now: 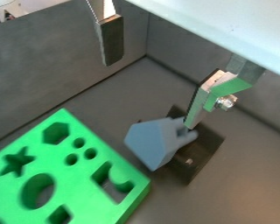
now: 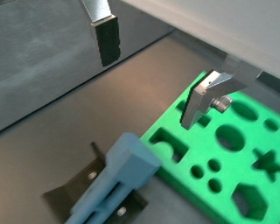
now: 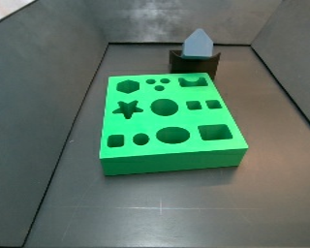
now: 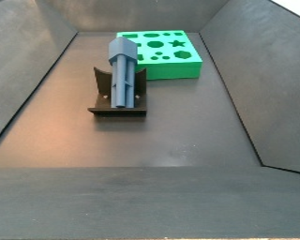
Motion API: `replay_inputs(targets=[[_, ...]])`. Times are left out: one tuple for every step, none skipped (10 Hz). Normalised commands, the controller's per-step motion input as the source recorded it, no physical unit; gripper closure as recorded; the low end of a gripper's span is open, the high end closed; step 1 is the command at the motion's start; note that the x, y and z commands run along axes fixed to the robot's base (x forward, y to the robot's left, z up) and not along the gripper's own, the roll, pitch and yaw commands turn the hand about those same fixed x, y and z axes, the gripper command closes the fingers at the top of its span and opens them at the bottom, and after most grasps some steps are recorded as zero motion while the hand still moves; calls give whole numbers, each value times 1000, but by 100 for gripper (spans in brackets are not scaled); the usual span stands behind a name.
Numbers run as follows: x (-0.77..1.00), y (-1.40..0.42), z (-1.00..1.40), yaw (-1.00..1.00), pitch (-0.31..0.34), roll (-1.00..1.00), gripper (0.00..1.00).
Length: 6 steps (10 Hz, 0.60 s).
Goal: Pick up the 3 prong object. Move up. Place the 3 prong object on the fixture. Regrasp the 3 prong object. Move to above the board. Insert the 3 prong object.
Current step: Regrasp the 3 prong object.
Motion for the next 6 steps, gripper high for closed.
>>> replay_inputs(targets=[[21, -19, 11, 30, 62, 1000, 0], [35, -21, 6, 34, 72, 1000, 0], [49, -26, -2, 36, 80, 1000, 0], [67, -27, -4, 42, 95, 1000, 0], [78, -31, -5, 45, 103, 1000, 0], [98, -35, -7, 54, 124, 1000, 0]])
